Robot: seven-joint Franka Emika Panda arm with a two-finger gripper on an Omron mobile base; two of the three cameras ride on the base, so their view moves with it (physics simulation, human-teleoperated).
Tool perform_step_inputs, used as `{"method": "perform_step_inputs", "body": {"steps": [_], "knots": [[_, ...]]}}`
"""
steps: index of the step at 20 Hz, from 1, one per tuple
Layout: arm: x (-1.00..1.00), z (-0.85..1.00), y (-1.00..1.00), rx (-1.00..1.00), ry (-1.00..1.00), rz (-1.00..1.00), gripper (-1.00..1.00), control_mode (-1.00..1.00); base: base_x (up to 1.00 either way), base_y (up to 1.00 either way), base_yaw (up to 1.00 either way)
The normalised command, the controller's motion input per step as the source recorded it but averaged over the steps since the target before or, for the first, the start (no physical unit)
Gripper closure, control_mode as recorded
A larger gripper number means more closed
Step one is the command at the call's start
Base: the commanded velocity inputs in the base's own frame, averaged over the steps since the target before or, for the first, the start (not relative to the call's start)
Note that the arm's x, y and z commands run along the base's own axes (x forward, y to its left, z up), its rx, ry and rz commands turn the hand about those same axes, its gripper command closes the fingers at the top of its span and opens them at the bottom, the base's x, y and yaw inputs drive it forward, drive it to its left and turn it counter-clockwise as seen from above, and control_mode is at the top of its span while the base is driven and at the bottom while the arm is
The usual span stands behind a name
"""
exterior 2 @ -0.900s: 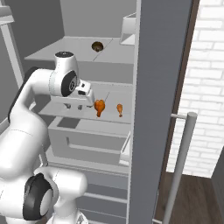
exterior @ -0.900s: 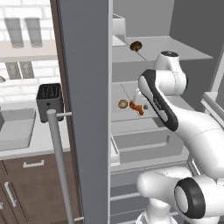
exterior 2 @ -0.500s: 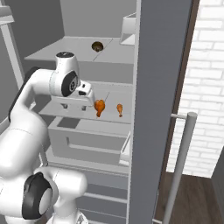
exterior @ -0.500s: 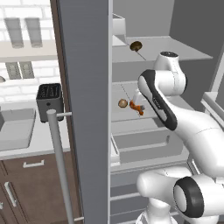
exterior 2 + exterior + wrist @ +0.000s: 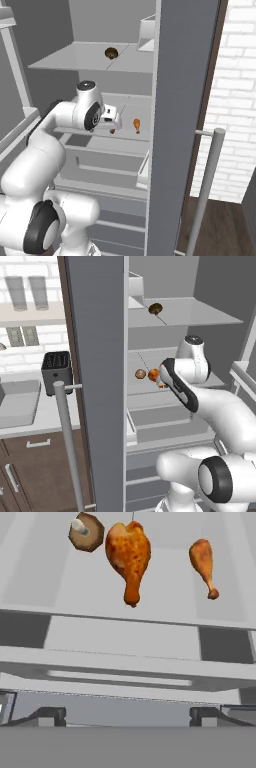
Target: Place one mushroom and one chicken drumstick in each tupperware on the nearby counter, to pack two identical lunches.
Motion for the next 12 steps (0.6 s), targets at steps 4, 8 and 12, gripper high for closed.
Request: {"method": "perform_step_inputs", "body": {"steps": [4,8,12], "knots": [[0.44,-0.08,0.0,-0.07,-0.5,0.0,-1.0,-1.0,0.0,0.0,0.0],[0.45,0.04,0.0,0.0,-0.15,0.0,-1.0,-1.0,0.0,0.0,0.0],[0.41,0.02,0.0,0.07,0.01,0.02,-1.0,-1.0,0.0,0.0,0.0]]}}
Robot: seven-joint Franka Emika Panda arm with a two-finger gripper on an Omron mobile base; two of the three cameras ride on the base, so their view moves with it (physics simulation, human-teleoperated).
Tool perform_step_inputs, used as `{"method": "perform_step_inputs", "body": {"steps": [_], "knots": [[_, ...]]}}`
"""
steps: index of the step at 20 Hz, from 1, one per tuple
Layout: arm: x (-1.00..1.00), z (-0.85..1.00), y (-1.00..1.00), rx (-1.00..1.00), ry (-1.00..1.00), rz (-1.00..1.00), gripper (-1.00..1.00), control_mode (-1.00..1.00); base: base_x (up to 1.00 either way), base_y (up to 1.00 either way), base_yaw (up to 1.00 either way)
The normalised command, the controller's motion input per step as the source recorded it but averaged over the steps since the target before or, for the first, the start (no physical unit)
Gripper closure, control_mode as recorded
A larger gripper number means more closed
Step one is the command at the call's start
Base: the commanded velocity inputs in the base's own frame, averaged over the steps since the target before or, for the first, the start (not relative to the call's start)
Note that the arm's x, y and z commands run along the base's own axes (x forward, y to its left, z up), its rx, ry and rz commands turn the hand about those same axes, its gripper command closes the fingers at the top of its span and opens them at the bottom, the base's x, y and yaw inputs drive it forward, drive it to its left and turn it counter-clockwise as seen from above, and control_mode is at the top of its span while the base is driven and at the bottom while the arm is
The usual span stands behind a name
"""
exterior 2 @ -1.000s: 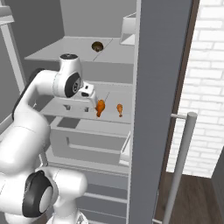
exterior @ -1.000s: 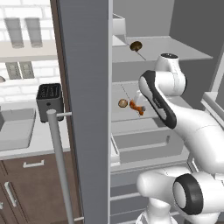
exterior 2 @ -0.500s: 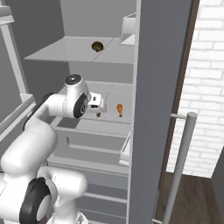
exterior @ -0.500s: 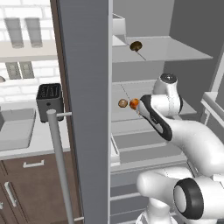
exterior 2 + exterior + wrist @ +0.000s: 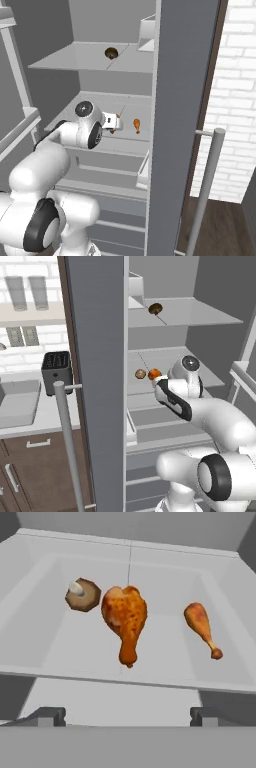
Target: Place one mushroom and one chicken drumstick in each tupperware on the nearby counter, to pack two identical lunches.
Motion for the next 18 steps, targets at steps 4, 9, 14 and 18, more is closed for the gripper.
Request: {"method": "perform_step_inputs", "body": {"steps": [4,9,14,18], "knots": [[0.32,0.04,-0.18,0.17,0.06,0.08,-1.0,-1.0,0.0,0.0,0.0],[0.14,0.0,0.0,0.0,0.0,0.0,-1.0,-1.0,0.0,0.0,0.0],[0.41,-0.03,0.0,0.0,0.0,0.0,-1.0,-1.0,0.0,0.0,0.0],[0.33,-0.02,0.0,0.0,0.0,-0.01,-1.0,-1.0,0.0,0.0,0.0]]}}
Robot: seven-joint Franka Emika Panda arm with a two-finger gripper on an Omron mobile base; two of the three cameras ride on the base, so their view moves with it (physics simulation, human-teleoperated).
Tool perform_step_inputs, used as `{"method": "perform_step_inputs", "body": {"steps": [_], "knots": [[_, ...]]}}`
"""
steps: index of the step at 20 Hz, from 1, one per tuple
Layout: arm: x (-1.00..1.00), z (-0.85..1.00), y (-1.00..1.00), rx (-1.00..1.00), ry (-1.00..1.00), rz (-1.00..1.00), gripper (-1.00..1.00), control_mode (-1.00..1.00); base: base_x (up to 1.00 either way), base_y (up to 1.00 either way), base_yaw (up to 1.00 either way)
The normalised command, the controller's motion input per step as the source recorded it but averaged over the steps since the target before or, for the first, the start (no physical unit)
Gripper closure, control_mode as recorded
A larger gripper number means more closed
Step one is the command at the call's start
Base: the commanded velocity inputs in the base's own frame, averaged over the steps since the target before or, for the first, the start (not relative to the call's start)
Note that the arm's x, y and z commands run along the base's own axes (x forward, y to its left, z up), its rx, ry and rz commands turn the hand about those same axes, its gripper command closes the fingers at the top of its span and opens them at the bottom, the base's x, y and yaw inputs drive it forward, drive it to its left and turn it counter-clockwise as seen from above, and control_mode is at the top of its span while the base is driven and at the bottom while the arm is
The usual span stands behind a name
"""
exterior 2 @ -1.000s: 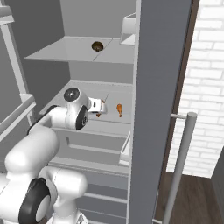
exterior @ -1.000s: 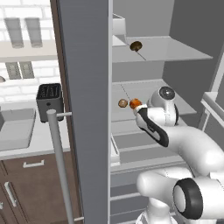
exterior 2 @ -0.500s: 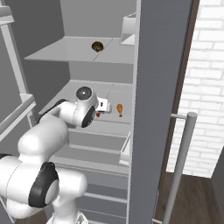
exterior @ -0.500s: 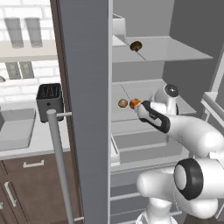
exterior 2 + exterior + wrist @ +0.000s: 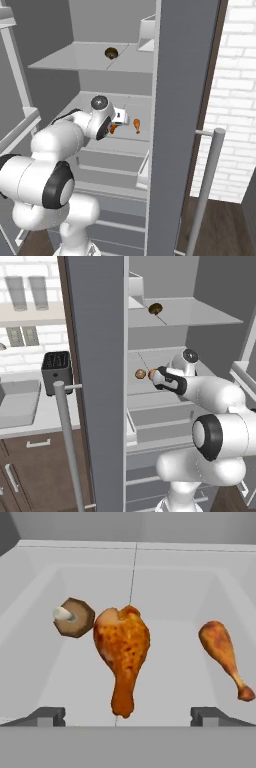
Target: Place one mushroom and one chicken drumstick in each tupperware on the nearby counter, to pack two identical lunches.
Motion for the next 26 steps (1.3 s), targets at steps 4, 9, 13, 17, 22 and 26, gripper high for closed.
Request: {"method": "perform_step_inputs", "body": {"steps": [4,9,13,17,22,26], "knots": [[0.18,-0.13,0.01,0.0,0.0,0.0,-1.0,-1.0,0.0,0.0,0.0],[0.07,-0.24,0.03,0.0,0.0,0.0,-1.0,-1.0,0.0,0.0,0.0],[0.22,-0.14,0.13,0.0,0.0,0.0,-1.0,-1.0,0.0,0.0,0.0],[0.25,-0.1,0.09,0.0,0.0,0.0,-1.0,-1.0,0.0,0.0,0.0],[0.08,-0.17,0.0,0.0,0.0,0.0,-1.0,-1.0,0.0,0.0,0.0],[0.16,-0.12,0.0,0.0,0.0,0.0,-1.0,-1.0,0.0,0.0,0.0]]}}
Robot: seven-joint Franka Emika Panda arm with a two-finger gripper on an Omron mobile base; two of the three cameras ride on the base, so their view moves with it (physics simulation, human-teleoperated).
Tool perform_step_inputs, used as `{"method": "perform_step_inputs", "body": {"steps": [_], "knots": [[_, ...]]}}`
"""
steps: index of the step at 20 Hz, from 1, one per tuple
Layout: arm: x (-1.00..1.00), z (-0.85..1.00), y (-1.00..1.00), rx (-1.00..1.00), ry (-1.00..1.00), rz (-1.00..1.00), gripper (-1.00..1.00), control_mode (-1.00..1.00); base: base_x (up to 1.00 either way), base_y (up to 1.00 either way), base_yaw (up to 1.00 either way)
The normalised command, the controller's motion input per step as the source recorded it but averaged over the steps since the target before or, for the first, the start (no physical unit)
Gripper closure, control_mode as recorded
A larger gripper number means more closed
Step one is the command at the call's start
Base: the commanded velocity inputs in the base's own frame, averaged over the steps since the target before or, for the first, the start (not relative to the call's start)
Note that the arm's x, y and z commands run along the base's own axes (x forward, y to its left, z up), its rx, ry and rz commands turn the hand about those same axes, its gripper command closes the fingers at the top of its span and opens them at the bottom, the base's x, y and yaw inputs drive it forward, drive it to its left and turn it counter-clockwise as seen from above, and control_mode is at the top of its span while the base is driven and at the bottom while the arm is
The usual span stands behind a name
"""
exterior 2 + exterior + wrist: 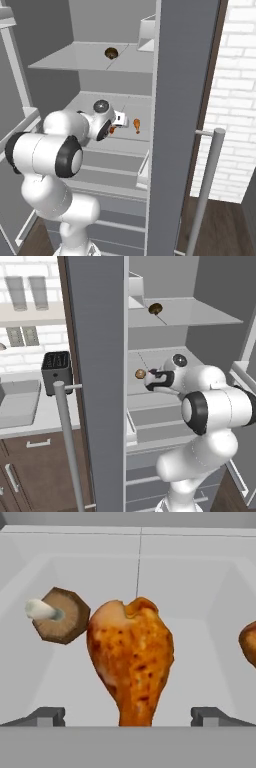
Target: Place one mushroom and one chicken drumstick in each tupperware on the nearby counter, to pack two identical lunches.
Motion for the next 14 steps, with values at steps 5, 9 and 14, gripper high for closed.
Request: {"method": "perform_step_inputs", "body": {"steps": [5,9,14], "knots": [[0.22,-0.11,0.0,0.0,0.0,0.0,-1.0,-1.0,0.0,0.0,0.0],[0.17,-0.15,0.0,0.0,0.0,0.0,-1.0,-1.0,0.0,0.0,0.0],[0.21,-0.11,0.0,0.0,0.0,0.0,-1.0,-1.0,0.0,0.0,0.0]]}}
